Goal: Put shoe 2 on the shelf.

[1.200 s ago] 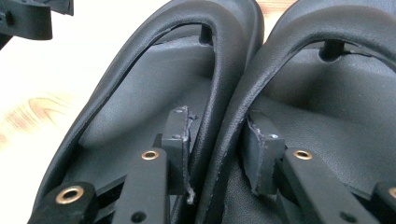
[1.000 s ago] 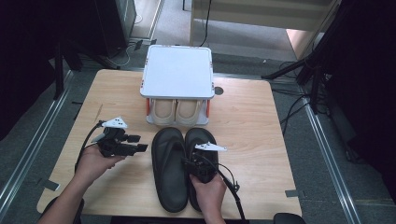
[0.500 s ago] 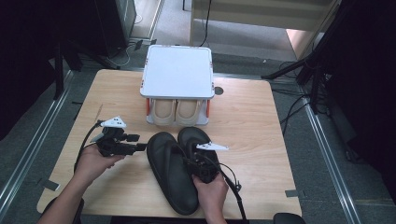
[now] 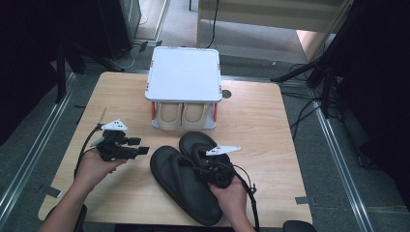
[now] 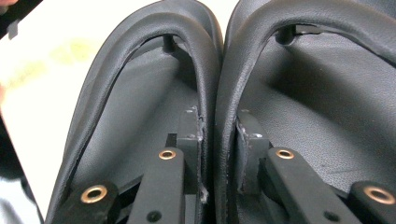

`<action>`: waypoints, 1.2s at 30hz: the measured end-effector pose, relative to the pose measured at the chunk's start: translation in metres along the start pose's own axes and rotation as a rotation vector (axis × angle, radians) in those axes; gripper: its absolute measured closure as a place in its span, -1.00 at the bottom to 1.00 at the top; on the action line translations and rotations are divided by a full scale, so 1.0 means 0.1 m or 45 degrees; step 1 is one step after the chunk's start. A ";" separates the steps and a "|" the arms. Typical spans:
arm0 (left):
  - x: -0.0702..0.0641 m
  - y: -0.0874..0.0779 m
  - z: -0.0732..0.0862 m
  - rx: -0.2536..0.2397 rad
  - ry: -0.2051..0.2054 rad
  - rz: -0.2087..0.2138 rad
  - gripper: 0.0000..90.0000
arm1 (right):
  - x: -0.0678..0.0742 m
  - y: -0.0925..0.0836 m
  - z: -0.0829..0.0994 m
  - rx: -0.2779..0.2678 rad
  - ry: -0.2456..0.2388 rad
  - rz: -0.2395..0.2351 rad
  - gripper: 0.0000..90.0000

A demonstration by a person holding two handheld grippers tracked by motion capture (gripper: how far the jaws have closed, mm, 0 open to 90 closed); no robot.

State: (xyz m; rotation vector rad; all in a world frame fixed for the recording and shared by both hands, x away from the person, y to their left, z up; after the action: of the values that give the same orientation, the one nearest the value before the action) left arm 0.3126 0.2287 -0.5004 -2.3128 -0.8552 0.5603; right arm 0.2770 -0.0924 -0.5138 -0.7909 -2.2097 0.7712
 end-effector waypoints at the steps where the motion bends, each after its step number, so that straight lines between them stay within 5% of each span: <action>1: 0.00 0.00 0.00 0.000 -0.004 0.001 -0.05 | -0.02 -0.01 -0.01 0.008 -0.018 -0.018 0.71; 12: 0.13 -0.08 0.06 0.016 -0.039 -0.030 -0.07 | -0.10 -0.09 -0.16 0.081 -0.214 -0.164 0.71; 23: 0.17 -0.12 0.09 0.023 -0.044 -0.070 -0.07 | 0.01 -0.05 -0.41 0.163 -0.417 -0.296 0.71; 36: 0.27 -0.19 0.16 0.011 -0.089 -0.094 -0.08 | 0.17 -0.11 -0.76 0.221 -0.547 -0.433 0.71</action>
State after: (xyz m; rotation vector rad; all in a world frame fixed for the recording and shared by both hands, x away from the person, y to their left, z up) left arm 0.3149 0.2651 -0.5040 -2.2555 -0.9651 0.6144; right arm 0.3190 -0.0650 -0.4538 -0.1599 -2.5137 1.0103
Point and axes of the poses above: each handheld gripper's, and its own axes: y roughly forward along the jaws, z roughly out of its underside, x roughly to its left, the point moved 2 cm from there along y, roughly forward along the jaws, and after that the axes turned 7 degrees about y, right-handed, at the moved point
